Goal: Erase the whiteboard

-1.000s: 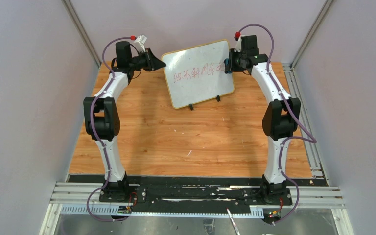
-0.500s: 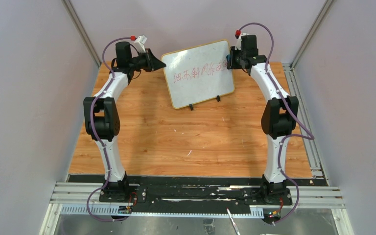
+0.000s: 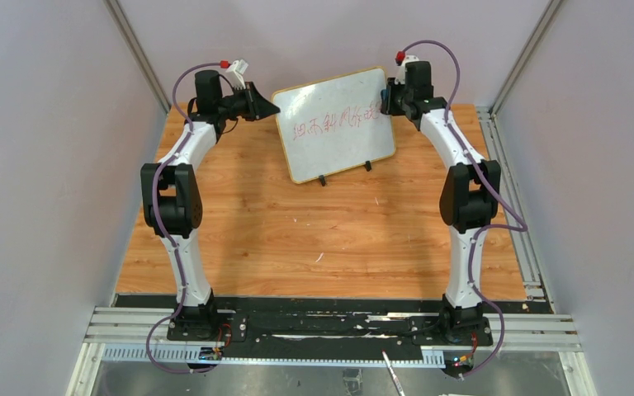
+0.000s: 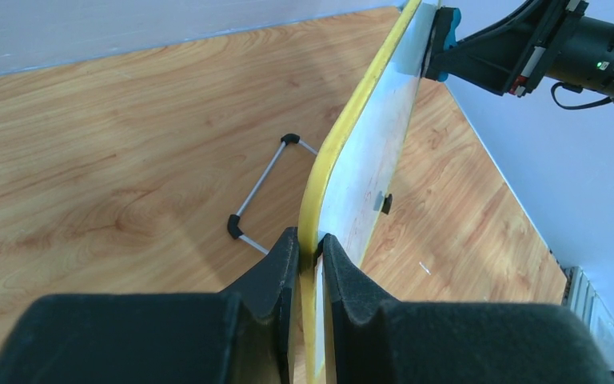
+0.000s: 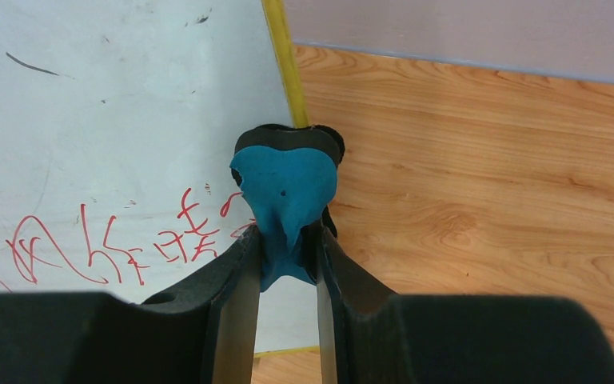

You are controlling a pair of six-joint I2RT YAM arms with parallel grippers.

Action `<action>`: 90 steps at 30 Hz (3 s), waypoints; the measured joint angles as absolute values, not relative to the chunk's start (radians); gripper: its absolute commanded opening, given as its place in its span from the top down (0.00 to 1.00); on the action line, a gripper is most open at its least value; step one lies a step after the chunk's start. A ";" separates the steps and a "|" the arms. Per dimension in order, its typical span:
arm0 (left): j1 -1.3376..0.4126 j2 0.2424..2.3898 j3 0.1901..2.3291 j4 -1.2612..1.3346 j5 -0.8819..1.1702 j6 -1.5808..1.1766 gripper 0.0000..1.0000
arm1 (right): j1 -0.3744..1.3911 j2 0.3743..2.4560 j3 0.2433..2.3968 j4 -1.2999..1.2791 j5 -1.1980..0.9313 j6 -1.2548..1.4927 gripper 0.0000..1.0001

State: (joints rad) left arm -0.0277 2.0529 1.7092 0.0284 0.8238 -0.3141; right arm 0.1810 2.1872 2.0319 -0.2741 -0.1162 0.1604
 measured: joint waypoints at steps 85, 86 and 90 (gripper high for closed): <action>-0.028 2.053 1.752 -0.110 0.854 -0.206 1.00 | 0.253 2.168 1.867 -0.147 -0.234 0.161 0.99; -0.028 2.053 1.752 -0.110 0.855 -0.205 1.00 | 0.247 2.168 1.867 -0.147 -0.240 0.162 1.00; -0.028 2.053 1.752 -0.115 0.859 -0.201 1.00 | 0.218 2.168 1.869 -0.159 -0.244 0.160 1.00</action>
